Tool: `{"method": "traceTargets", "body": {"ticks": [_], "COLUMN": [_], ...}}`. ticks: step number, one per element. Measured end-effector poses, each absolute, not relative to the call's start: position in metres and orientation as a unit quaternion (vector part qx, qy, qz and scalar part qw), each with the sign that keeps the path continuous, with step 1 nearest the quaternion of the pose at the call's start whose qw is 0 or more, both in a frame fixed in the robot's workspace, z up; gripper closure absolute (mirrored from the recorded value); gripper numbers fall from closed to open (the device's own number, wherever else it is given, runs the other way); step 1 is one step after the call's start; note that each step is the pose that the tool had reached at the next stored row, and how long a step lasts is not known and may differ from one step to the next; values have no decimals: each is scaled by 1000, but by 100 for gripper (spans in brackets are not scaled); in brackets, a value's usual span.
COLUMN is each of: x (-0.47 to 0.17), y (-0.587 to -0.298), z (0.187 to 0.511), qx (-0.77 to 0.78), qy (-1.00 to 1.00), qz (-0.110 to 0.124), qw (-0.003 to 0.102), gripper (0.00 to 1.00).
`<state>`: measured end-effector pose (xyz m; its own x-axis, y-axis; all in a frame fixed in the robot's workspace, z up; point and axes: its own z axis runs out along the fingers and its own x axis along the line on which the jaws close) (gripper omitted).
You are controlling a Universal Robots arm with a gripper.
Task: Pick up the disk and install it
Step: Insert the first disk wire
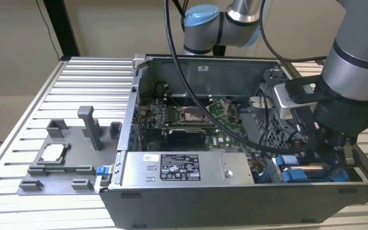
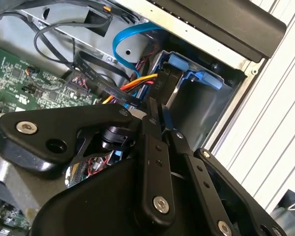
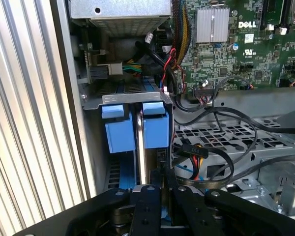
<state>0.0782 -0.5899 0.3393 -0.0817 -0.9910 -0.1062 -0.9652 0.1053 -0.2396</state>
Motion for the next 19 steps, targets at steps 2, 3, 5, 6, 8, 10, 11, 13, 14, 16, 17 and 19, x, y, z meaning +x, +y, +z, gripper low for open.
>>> {"method": "traceTargets", "body": {"ticks": [2, 3, 5, 6, 8, 10, 11, 13, 14, 16, 17, 19], "x": [78, 78, 78, 78, 78, 78, 78, 78, 78, 78, 78, 78], "y": [-590, -590, -590, -590, -590, -590, -590, -589, -589, -588, -587, -586], "z": [339, 339, 339, 339, 339, 339, 340, 340, 340, 341, 341, 341], "qx": [-667, -667, -667, -667, -667, -667, -667, -667, -667, -667, -667, -667], "qy": [733, 733, 733, 733, 734, 734, 734, 734, 734, 734, 734, 734], "qz": [-55, -56, -56, -57, -58, -58, -59, -59, -60, -61, -61, -61], "qw": [120, 119, 118, 118, 117, 116, 116, 116, 115, 114, 114, 114], "gripper": [100, 100, 100, 100, 100, 100, 100, 100, 100, 100, 100, 100]}}
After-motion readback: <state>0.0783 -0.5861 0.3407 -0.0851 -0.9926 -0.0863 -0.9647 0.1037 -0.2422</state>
